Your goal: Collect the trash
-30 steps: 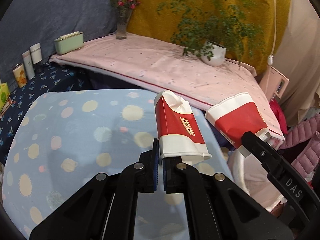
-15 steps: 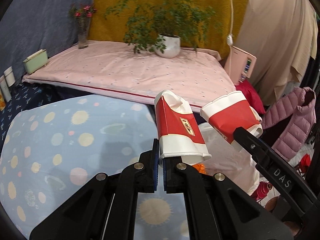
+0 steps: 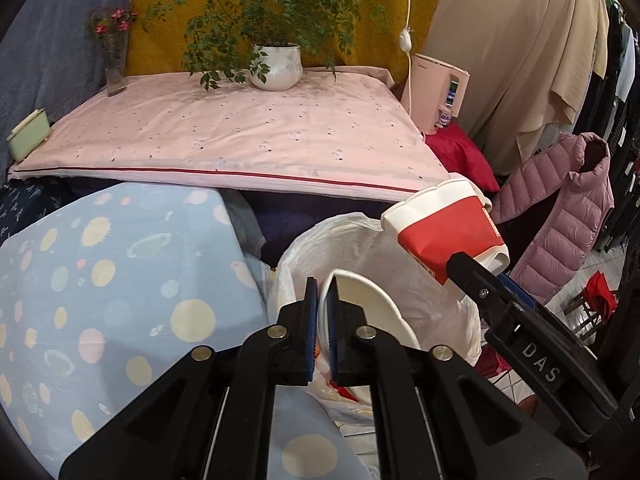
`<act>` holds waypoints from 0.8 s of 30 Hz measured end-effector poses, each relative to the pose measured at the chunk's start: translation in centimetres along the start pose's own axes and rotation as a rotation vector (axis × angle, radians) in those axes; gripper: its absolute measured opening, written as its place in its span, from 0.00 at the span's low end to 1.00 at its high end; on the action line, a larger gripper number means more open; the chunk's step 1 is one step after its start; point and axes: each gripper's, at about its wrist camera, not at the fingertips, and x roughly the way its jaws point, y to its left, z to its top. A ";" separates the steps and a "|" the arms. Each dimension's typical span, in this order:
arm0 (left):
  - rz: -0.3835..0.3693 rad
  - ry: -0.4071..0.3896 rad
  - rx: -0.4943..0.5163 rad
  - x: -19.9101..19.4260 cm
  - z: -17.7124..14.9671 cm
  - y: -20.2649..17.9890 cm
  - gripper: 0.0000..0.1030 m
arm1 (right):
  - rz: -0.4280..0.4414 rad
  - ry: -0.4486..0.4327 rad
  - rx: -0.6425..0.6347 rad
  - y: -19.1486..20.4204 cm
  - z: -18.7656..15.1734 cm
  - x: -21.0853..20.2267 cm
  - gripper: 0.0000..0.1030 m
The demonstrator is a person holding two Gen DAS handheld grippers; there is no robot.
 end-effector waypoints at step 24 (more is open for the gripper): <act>0.083 -0.010 -0.029 0.3 -0.7 1.2 0.39 | -0.049 0.047 -0.077 -0.4 -0.5 1.1 0.55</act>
